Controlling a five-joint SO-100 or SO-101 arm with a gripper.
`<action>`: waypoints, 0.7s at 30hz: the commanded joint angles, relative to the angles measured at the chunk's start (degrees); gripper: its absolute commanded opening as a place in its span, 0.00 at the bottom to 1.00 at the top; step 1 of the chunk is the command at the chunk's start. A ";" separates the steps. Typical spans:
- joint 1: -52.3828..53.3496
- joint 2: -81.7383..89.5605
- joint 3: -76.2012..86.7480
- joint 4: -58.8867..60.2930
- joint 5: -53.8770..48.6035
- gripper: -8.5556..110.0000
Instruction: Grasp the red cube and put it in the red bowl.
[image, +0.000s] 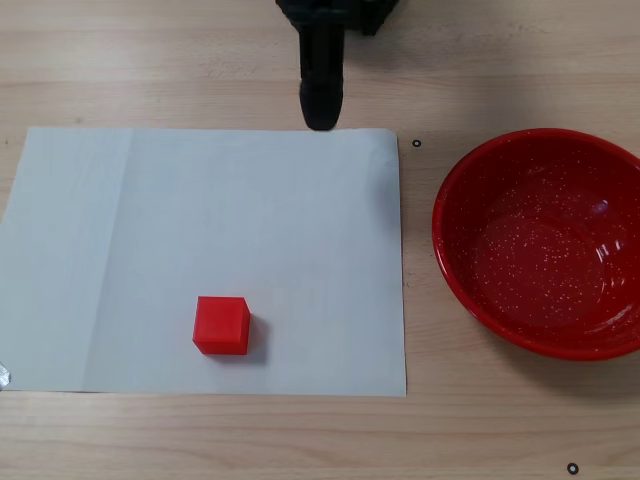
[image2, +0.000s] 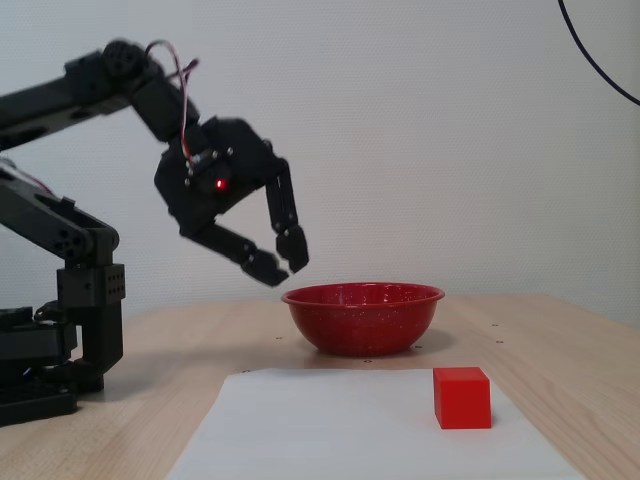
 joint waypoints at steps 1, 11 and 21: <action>-0.88 -2.90 -9.23 0.79 -0.18 0.07; -4.22 -18.37 -25.93 6.15 0.09 0.07; -7.56 -30.15 -37.44 6.50 0.44 0.07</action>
